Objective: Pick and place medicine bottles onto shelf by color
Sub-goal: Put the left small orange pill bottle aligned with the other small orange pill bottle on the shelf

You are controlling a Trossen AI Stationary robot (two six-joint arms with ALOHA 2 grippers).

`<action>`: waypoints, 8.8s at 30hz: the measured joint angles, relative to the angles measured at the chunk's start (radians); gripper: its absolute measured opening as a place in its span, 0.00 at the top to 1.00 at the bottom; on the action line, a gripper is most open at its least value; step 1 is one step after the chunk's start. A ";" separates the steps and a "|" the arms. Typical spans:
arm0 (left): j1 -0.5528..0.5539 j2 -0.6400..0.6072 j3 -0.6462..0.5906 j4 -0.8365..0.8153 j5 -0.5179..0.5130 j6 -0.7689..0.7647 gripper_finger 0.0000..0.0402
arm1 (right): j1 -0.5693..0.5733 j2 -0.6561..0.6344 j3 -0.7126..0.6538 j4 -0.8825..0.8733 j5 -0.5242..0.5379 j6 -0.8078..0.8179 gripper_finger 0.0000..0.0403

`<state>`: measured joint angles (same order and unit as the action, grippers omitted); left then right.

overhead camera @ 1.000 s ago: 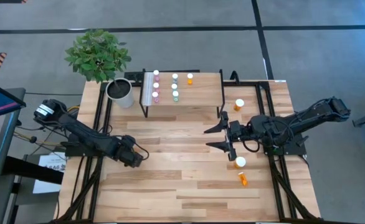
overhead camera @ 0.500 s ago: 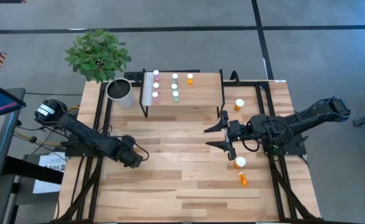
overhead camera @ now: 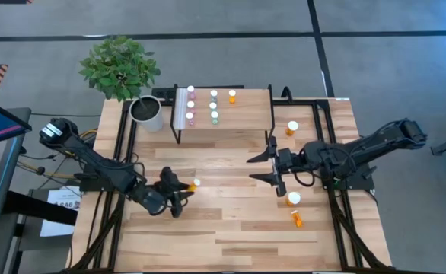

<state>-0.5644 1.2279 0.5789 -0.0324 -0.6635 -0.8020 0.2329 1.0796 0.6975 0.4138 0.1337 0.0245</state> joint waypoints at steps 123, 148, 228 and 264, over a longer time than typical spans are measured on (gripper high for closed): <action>0.283 0.001 -0.234 0.965 0.379 0.642 0.76 | -0.153 0.714 0.341 0.456 -0.116 0.188 0.16; 0.283 0.001 -0.234 0.965 0.380 0.633 0.76 | -0.153 0.713 0.341 0.453 -0.162 0.214 0.18; 0.298 -0.002 -0.234 0.776 0.338 0.479 0.24 | -0.177 0.712 0.341 0.401 -0.162 0.204 0.65; 0.298 -0.168 -0.234 0.360 0.309 0.370 0.24 | -0.335 0.399 0.189 0.208 -0.163 0.094 0.64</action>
<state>-0.2668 1.0599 0.3447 0.3275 -0.3542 -0.4320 -0.1021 1.4787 0.8869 0.6214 -0.0292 0.1181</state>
